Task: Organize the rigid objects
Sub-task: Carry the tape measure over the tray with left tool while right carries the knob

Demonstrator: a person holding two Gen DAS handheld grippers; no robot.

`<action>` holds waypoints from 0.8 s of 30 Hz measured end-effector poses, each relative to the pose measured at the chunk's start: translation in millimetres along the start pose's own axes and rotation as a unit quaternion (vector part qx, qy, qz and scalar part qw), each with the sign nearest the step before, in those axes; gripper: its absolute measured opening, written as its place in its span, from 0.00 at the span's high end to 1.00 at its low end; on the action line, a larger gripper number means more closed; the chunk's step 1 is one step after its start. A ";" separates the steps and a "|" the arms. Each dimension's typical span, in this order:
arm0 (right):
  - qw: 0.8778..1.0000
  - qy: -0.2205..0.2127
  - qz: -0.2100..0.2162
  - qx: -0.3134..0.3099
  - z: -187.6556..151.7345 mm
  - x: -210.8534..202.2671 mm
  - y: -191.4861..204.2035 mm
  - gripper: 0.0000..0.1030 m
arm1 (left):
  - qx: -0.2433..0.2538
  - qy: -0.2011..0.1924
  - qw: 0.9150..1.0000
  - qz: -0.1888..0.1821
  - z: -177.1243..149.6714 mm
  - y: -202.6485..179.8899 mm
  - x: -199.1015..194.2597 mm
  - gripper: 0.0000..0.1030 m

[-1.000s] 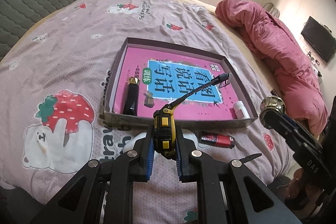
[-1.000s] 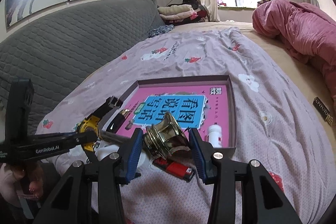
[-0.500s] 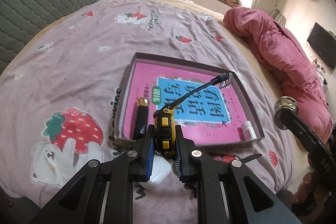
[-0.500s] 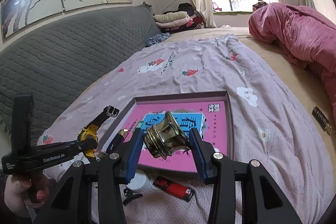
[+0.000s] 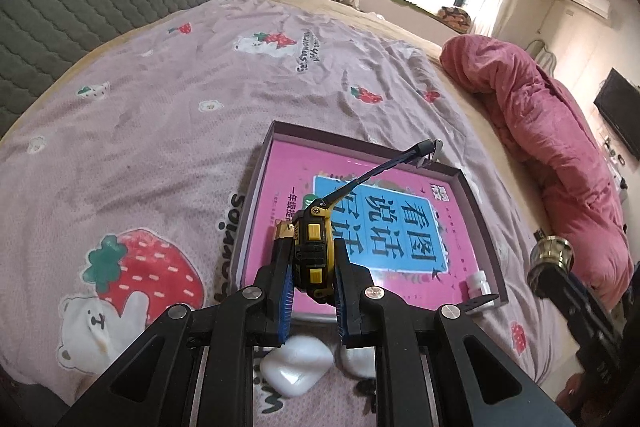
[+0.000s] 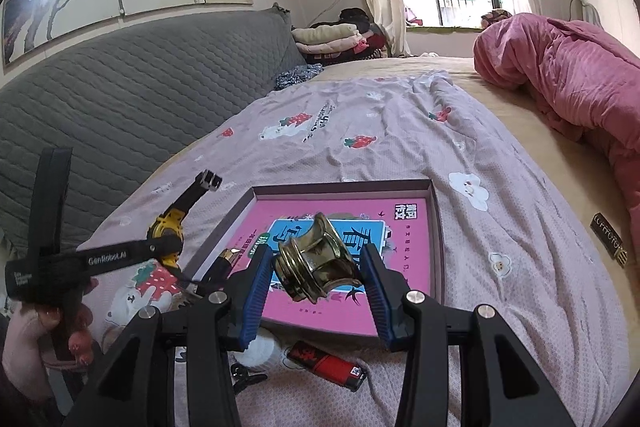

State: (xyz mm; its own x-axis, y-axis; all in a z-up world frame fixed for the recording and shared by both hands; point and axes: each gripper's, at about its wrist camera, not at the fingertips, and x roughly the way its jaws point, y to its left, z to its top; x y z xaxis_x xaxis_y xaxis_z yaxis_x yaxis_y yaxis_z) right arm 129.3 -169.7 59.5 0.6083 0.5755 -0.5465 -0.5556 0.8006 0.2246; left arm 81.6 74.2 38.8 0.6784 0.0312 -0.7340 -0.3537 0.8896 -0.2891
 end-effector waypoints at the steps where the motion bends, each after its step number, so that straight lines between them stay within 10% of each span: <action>1: 1.000 0.003 -0.002 -0.001 -0.9 1.7 0.2 0.56 | 0.002 0.001 1.000 0.002 0.9 -1.6 3.0 0.83; 24: 0.999 0.044 -0.011 0.019 -24.7 27.3 -13.4 0.56 | 0.024 0.074 0.996 0.035 -12.0 -18.2 67.7 0.83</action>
State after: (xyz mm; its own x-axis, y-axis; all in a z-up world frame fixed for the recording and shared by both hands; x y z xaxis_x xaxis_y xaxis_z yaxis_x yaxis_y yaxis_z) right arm 139.4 -168.8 21.6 0.5677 0.5422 -0.6195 -0.5195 0.8197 0.2413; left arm 126.3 54.7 -13.0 0.5494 0.0298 -0.8350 -0.3639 0.9081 -0.2070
